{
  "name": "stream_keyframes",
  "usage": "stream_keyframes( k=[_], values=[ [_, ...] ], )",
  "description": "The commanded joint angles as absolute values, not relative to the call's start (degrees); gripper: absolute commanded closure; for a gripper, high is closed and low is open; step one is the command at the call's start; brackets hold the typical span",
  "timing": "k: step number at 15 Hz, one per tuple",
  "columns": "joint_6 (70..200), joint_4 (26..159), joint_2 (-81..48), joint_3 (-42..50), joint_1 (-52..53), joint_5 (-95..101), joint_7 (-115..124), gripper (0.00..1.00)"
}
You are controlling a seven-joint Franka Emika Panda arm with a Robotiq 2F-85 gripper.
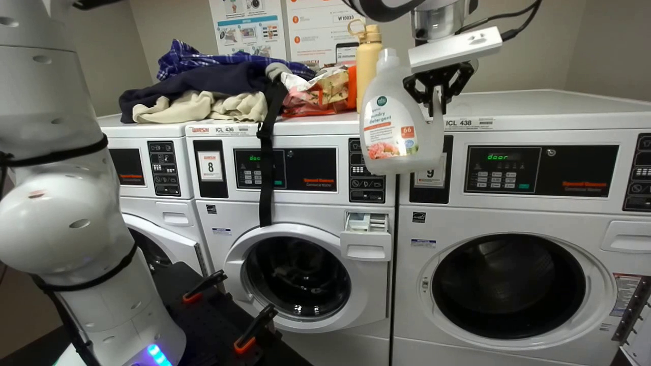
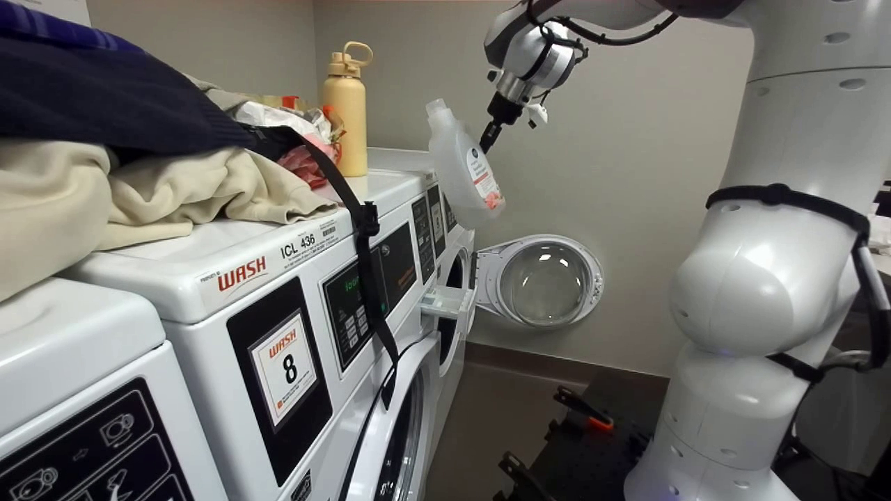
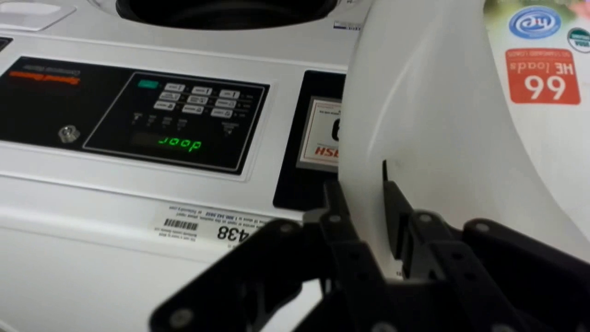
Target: Tip the bottle over the soap chamber
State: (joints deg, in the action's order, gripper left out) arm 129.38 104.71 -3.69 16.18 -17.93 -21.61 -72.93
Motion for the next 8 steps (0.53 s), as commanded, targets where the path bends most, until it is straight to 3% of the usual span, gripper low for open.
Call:
stream_keyframes(
  k=[1, 8],
  values=[
    [135.5, 110.33, -0.63, 15.16, -16.81, -17.01, -69.53, 0.94],
    [147.91, 119.45, 2.13, 15.36, -16.33, -6.58, -70.0, 0.94]
  ],
)
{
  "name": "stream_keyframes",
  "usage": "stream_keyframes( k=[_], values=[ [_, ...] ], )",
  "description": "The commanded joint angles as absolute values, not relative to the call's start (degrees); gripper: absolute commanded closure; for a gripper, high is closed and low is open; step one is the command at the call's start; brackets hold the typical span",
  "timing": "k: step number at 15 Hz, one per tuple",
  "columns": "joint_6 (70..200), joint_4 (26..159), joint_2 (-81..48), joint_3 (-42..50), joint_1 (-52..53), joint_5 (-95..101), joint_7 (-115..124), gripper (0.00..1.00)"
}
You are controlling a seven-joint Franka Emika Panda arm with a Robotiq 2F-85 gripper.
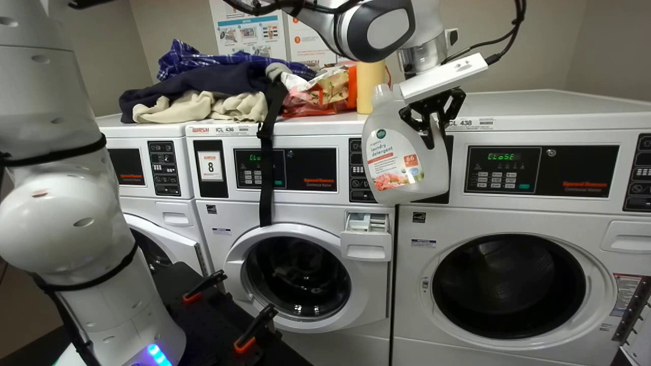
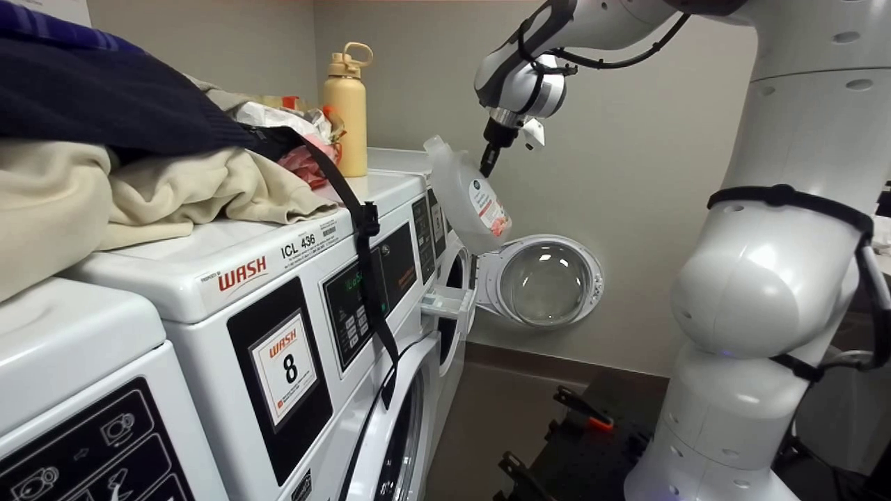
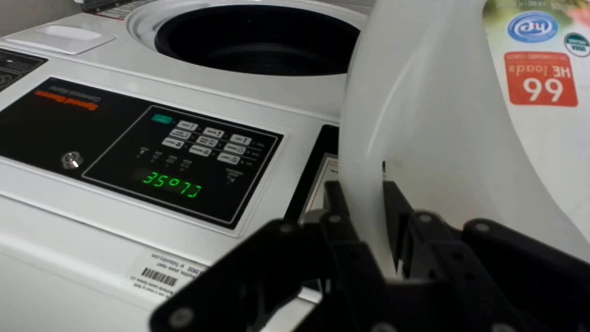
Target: Tip the bottle over the soap chamber
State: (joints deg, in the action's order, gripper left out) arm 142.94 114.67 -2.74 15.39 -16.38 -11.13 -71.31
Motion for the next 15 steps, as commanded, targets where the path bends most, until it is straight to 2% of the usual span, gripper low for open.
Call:
stream_keyframes(
  k=[1, 8, 15],
  values=[
    [149.57, 120.61, 2.61, 15.54, -16.39, -4.4, -69.79, 0.94],
    [160.05, 126.44, 5.11, 17.2, -17.6, 15.77, -68.59, 0.94],
    [165.86, 124.18, 1.0, 17.38, -20.81, 50.01, -52.58, 0.94]
  ],
)
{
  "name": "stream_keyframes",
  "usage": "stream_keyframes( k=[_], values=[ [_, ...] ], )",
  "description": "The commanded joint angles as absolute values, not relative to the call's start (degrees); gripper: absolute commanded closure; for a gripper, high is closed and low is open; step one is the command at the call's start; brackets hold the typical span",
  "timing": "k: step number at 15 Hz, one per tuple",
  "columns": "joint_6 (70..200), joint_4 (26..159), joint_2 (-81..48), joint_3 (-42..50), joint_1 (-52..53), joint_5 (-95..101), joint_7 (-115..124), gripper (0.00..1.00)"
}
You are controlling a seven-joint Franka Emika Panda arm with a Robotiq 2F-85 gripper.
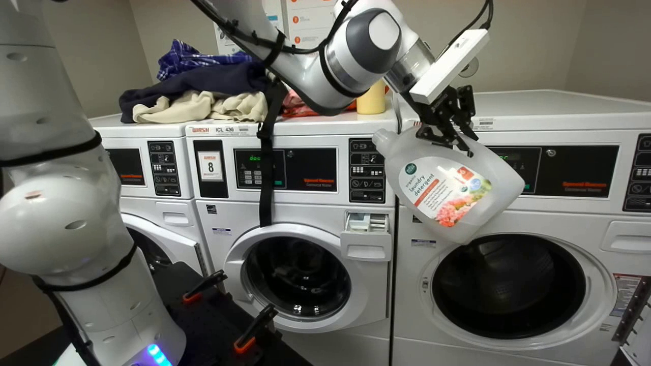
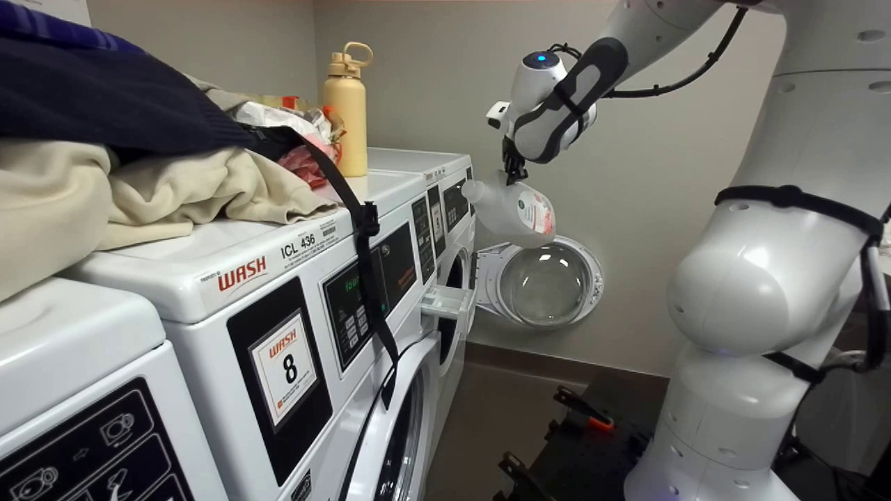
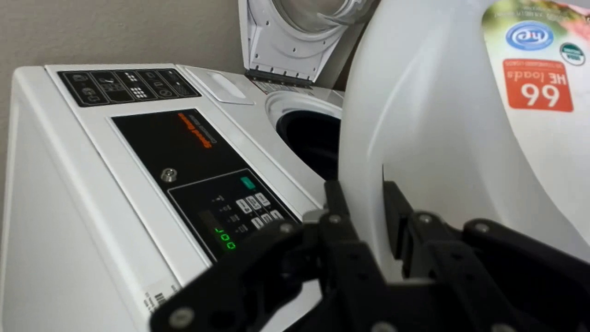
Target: Tip the bottle over the soap chamber
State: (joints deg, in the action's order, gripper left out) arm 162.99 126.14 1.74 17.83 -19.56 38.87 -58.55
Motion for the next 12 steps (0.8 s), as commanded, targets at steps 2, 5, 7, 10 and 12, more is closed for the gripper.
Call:
stream_keyframes(
  k=[2, 5, 7, 10, 12],
  values=[
    [166.14, 122.52, -0.36, 17.3, -20.42, 60.31, -46.1, 0.94],
    [165.66, 119.07, -2.64, 17.35, -18.78, 75.31, -36.16, 0.94],
    [164.71, 116.83, -4.08, 17.11, -17.33, 85.21, -29.14, 0.94],
    [164.08, 114.35, -5.6, 16.52, -14.98, 99.83, -18.27, 0.94],
    [163.27, 113.61, -6.04, 15.99, -13.41, 109.51, -11.26, 0.94]
  ],
)
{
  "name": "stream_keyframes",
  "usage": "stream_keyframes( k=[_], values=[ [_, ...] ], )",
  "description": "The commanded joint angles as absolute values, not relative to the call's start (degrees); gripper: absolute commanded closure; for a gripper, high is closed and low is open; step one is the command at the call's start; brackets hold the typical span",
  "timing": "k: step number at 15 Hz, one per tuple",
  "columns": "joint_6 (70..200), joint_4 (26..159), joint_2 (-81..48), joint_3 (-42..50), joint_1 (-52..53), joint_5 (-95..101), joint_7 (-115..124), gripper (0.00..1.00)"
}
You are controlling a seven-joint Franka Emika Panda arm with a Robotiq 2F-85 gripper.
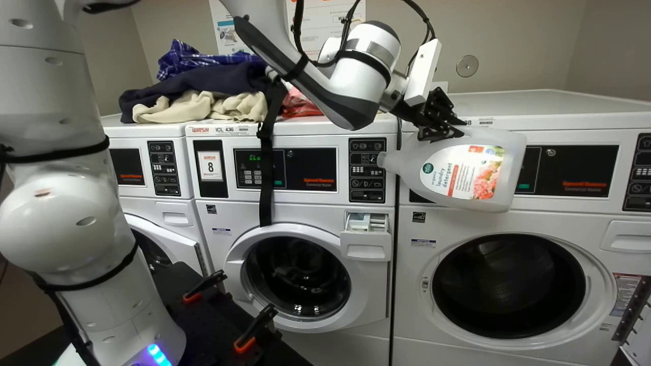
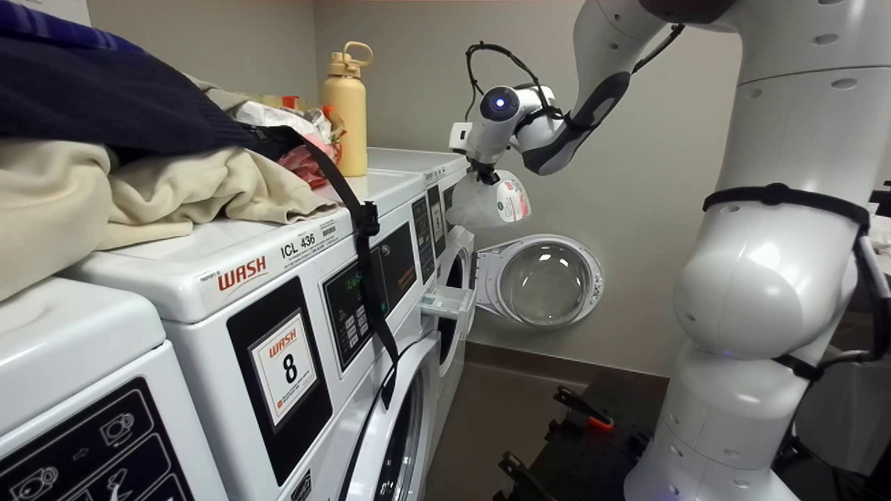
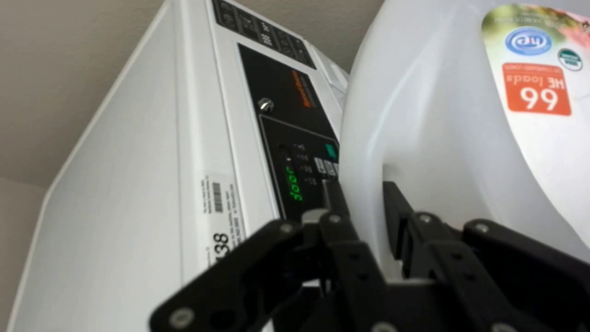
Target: Tip the bottle over the soap chamber
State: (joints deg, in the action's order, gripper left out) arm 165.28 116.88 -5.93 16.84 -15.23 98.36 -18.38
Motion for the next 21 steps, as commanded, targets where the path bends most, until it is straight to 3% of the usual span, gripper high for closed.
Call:
stream_keyframes(
  k=[1, 10, 21],
  values=[
    [162.68, 113.47, -6.14, 15.66, -12.76, 114.32, -7.92, 0.94],
    [154.29, 119.71, -2.89, 13.17, -11.81, 154.08, 14.88, 0.94],
    [146.27, 127.65, 0.96, 10.16, -10.98, 148.98, 10.17, 0.94]
  ],
)
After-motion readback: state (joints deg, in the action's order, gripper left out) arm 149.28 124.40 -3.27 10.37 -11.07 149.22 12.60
